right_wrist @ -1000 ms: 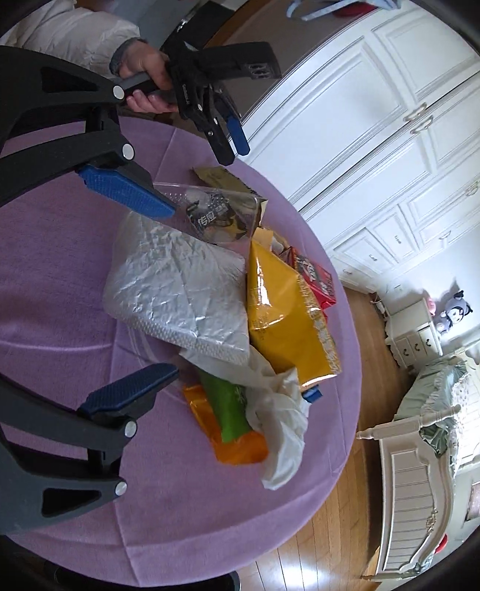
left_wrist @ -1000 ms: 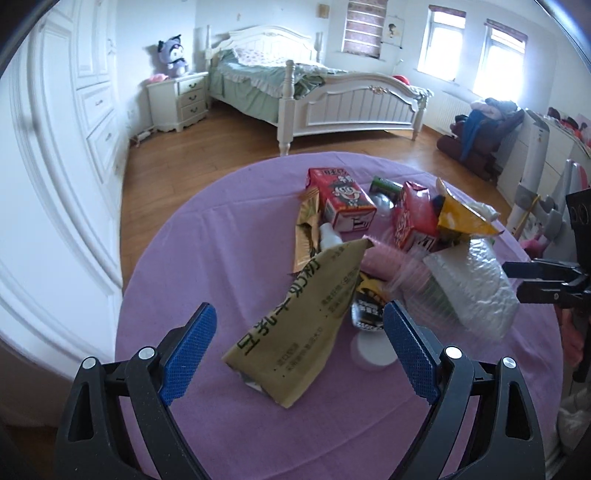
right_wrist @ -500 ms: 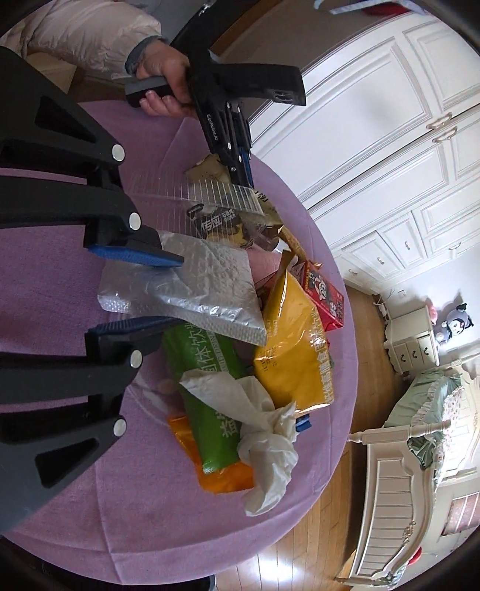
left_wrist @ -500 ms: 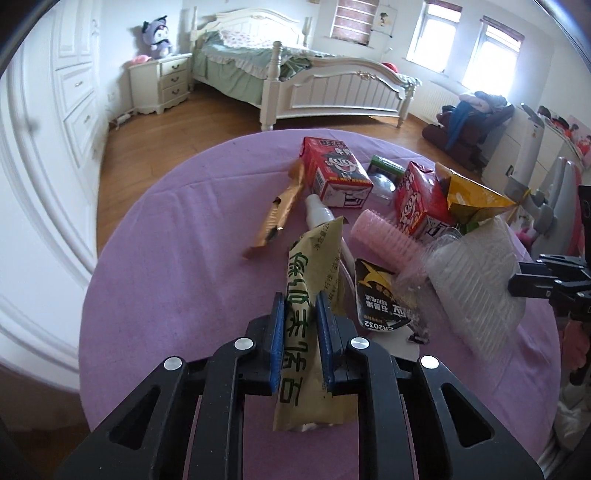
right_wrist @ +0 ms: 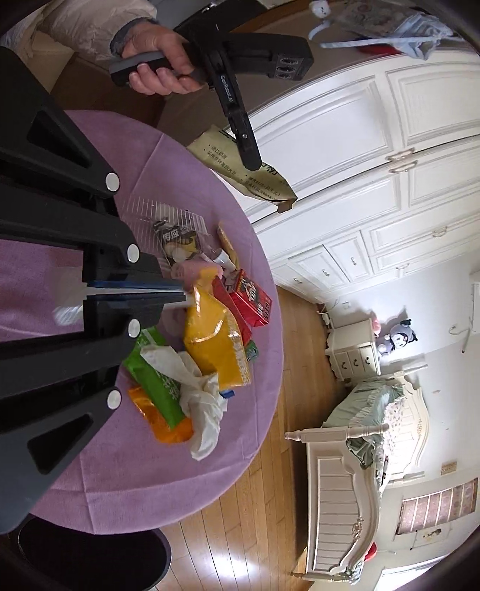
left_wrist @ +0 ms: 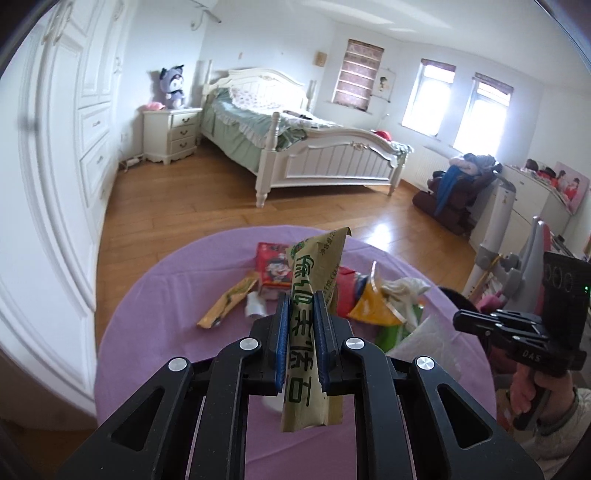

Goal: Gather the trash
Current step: 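Carry the tan wrapper and clear bag to the bin and release both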

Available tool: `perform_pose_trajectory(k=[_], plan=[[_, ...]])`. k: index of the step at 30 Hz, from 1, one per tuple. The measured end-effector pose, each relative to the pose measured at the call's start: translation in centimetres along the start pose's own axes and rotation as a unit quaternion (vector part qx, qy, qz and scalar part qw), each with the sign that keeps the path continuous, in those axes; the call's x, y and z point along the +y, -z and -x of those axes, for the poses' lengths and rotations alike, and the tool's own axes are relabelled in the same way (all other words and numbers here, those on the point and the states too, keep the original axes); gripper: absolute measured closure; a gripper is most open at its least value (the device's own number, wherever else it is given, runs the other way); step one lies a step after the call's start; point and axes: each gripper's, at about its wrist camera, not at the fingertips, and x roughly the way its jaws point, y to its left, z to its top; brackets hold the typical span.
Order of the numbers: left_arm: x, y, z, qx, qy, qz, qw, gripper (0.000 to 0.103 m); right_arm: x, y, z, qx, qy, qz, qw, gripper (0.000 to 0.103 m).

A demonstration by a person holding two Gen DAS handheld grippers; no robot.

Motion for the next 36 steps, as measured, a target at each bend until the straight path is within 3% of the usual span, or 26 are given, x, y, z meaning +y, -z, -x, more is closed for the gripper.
perform_pose_trajectory(k=[3, 6, 8, 9, 12, 14, 17, 20, 24, 27, 31, 36], plan=[[-3.7, -0.9, -1.1, -0.001, 0.010, -0.031, 0.9995, 0.089, -1.9, 0.2, -0.2, 0.009, -0.011, -0.027, 1.000, 0.100], [-6.2, -1.3, -2.6, 0.005, 0.025, -0.037, 0.9990, 0.089, -4.1, 1.2, -1.3, 0.049, -0.007, -0.075, 0.996, 0.086], [-7.3, -1.3, -3.4, 0.013, 0.030, -0.037, 0.9988, 0.089, -5.5, 2.3, -1.9, 0.062, 0.009, -0.095, 0.994, 0.022], [-7.7, -1.2, -3.8, 0.018, 0.029, -0.037, 0.9987, 0.089, -5.8, 2.7, -2.4, 0.074, 0.014, -0.096, 0.993, 0.016], [-8.3, -0.9, -5.0, 0.035, 0.033, -0.029, 0.9984, 0.089, -5.6, 3.9, -4.4, 0.115, 0.025, -0.068, 0.991, 0.023], [-8.8, -0.7, -5.7, 0.042, 0.029, -0.032, 0.9982, 0.089, -4.6, 4.5, -5.6, 0.133, 0.013, -0.045, 0.990, 0.050], [-9.5, -0.3, -6.3, 0.049, 0.032, -0.037, 0.9976, 0.089, -3.4, 4.7, -5.2, 0.116, 0.009, -0.018, 0.993, 0.070], [-10.2, -0.3, -6.8, 0.052, 0.036, -0.046, 0.9969, 0.089, -4.0, 4.3, -3.8, 0.086, -0.007, -0.031, 0.996, 0.082], [-11.9, -0.7, -7.7, 0.053, 0.049, -0.055, 0.9959, 0.089, -6.0, 3.7, -0.9, 0.043, -0.015, -0.051, 0.998, 0.088], [-13.6, -1.1, -8.7, 0.052, 0.065, -0.058, 0.9948, 0.089, -7.8, 3.3, 1.7, 0.003, 0.011, -0.066, 0.998, 0.088], [-16.5, -1.3, -11.2, 0.060, 0.100, -0.055, 0.9917, 0.089, -11.5, 2.6, 4.8, -0.052, 0.100, -0.087, 0.990, 0.088], [-20.7, -1.1, -16.0, 0.080, 0.143, -0.045, 0.9855, 0.089, -16.7, 3.2, 6.0, -0.066, 0.211, -0.107, 0.969, 0.088]])
